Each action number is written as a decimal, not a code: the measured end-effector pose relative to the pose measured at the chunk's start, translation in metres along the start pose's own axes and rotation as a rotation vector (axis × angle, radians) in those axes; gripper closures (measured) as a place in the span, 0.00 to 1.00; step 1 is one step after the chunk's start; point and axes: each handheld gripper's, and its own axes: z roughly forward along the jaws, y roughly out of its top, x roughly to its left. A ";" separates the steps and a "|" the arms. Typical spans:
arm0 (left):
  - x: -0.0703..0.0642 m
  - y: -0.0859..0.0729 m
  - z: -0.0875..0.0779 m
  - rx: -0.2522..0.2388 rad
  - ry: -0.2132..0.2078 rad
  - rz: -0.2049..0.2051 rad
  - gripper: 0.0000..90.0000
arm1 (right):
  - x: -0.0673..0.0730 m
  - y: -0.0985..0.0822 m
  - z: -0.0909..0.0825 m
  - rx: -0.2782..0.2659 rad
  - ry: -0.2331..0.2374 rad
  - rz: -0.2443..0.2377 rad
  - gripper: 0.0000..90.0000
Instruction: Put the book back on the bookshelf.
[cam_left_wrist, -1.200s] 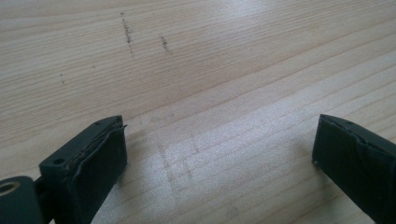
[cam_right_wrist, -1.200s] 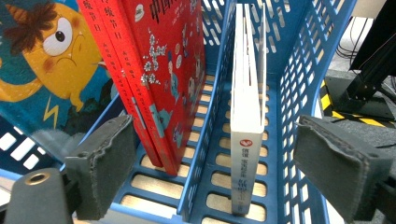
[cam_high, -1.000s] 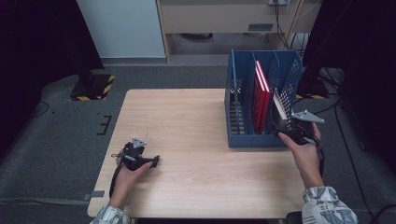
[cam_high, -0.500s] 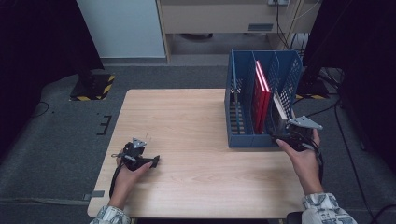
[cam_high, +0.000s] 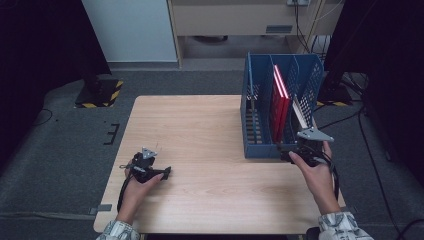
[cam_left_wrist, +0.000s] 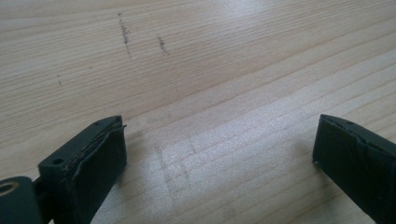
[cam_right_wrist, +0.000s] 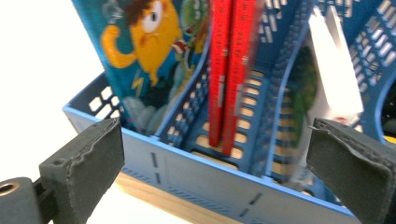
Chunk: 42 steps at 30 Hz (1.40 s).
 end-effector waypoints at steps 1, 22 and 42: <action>0.000 0.000 0.000 0.000 0.000 0.000 0.03 | 0.002 0.001 0.000 -0.001 0.005 -0.001 0.05; -0.002 -0.002 0.002 -0.017 -0.002 0.002 0.00 | 0.028 0.008 0.003 0.010 0.058 -0.031 0.06; -0.002 -0.003 0.002 -0.024 -0.001 0.000 0.00 | 0.068 0.017 0.012 0.023 0.154 -0.086 0.06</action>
